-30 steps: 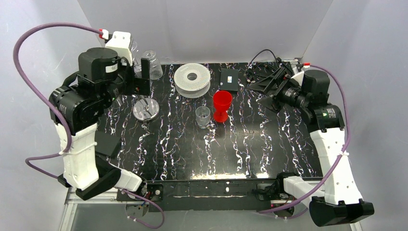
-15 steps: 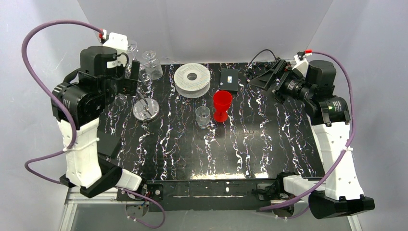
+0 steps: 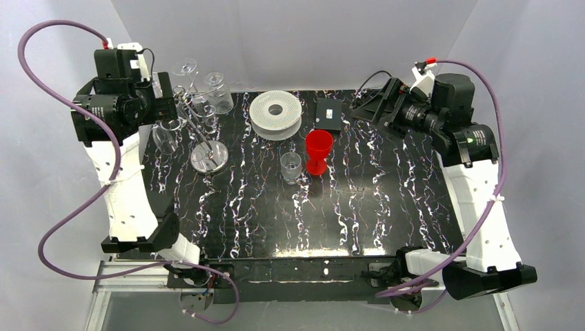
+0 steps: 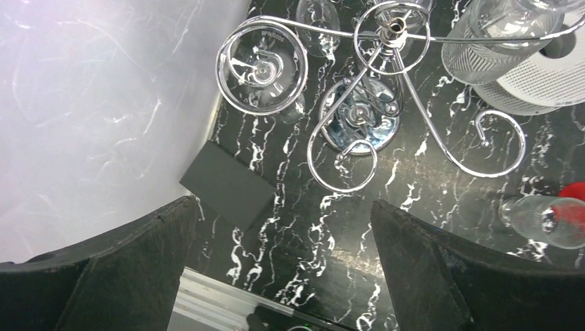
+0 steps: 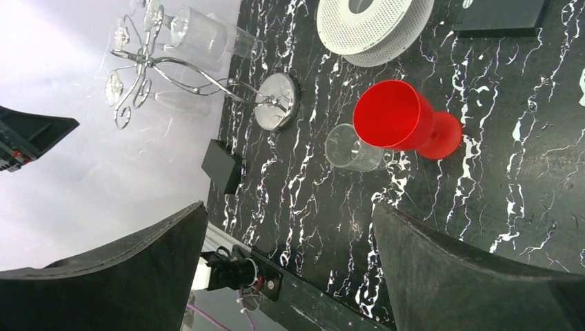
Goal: Take the wine glass off the wine glass rack
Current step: Pick up the wine glass from the wine rack.
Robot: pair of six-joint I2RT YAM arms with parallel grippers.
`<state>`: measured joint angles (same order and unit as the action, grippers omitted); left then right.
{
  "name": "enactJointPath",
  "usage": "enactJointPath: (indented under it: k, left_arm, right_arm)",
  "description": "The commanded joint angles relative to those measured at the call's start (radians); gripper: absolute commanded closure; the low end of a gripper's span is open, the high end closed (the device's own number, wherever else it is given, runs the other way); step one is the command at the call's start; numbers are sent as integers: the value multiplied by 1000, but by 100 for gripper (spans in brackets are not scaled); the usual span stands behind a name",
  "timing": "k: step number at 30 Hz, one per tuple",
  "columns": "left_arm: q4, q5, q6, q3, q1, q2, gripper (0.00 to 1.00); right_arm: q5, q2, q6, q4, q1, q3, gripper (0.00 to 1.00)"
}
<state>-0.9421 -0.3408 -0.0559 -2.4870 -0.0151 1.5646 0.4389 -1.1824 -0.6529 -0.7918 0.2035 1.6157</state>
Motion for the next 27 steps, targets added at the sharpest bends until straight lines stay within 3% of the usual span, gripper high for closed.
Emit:
enactJointPath:
  k: [1,19,27]
  left_arm:
    - [-72,97,-62,-34,77,27,2]
    - [-38,262,-188,-7,254,135,8]
    - [-10,252,-219,-29,260,202,19]
  right_arm:
    - [-23,-21,39,4,18,54,3]
    - [-121,-79,126,-33,106,130,2]
    - [-143,-90,141,-37,107,139,2]
